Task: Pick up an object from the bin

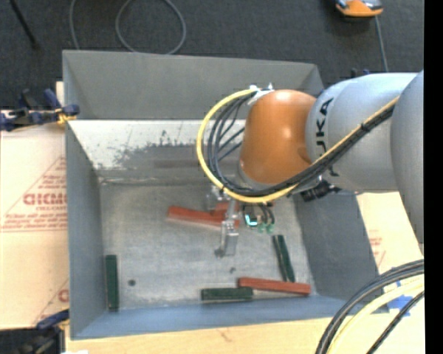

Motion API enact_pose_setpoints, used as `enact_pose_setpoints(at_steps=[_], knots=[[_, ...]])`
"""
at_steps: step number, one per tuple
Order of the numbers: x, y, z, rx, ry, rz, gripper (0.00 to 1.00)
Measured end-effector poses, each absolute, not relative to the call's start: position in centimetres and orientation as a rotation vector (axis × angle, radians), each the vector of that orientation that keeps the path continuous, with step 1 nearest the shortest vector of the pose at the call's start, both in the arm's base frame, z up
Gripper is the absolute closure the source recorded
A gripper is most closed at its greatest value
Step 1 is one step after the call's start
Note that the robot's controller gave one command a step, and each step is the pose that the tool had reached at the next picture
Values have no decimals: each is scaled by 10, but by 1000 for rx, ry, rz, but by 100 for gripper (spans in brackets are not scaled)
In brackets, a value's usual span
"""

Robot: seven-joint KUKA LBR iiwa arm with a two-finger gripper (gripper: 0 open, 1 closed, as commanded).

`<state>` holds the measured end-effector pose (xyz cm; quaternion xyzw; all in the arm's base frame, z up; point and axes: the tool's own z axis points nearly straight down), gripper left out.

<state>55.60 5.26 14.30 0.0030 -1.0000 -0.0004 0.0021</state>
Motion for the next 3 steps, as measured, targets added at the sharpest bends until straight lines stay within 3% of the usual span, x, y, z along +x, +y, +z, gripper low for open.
enact_pose_setpoints(at_steps=[1, 2, 3], knots=[[582, 27, 72, 71, -3138, 3, 0], [583, 29, 76, 68, -3144, 0, 100], [619, 40, 238, -12, -3156, -2, 100]])
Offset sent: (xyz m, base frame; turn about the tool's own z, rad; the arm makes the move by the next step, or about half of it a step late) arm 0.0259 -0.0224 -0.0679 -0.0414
